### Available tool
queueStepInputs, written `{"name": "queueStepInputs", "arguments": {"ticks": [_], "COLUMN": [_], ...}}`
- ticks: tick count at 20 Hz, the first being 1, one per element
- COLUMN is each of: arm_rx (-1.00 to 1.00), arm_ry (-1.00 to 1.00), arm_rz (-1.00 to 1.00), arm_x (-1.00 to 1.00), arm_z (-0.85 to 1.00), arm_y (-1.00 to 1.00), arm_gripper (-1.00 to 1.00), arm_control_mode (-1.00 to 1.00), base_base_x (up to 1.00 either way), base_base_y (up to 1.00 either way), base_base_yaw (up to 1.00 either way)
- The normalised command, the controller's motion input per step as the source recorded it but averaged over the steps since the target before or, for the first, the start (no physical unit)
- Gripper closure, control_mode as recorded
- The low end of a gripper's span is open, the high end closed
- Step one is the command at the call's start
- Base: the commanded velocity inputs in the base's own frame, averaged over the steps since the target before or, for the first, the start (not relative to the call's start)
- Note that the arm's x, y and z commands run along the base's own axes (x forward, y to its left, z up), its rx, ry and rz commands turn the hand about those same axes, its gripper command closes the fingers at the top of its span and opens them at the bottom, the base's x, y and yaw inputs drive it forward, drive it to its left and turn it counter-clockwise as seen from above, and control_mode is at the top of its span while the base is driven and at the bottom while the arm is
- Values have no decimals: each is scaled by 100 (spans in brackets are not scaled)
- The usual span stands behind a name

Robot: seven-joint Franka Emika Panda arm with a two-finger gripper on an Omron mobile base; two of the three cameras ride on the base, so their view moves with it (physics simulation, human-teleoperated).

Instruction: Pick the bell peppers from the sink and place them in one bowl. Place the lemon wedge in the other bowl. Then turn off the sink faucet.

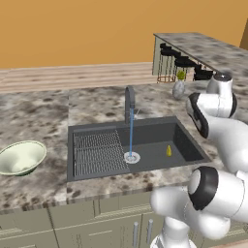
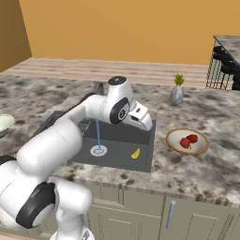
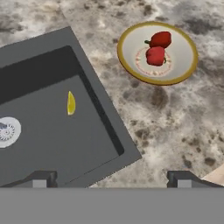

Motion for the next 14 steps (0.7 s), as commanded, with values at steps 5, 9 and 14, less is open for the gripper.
{"name": "queueStepInputs", "arguments": {"ticks": [5, 9, 14], "arm_rx": [1, 1, 0], "arm_ry": [9, 12, 4], "arm_rz": [16, 11, 1], "arm_x": [-26, -11, -1], "arm_z": [0, 0, -12], "arm_y": [70, 81, 53], "arm_gripper": [-100, -100, -100], "arm_control_mode": [-100, -100, -100], "base_base_x": [0, 0, 0], "base_base_y": [0, 0, 0], "base_base_yaw": [0, 0, 0]}}
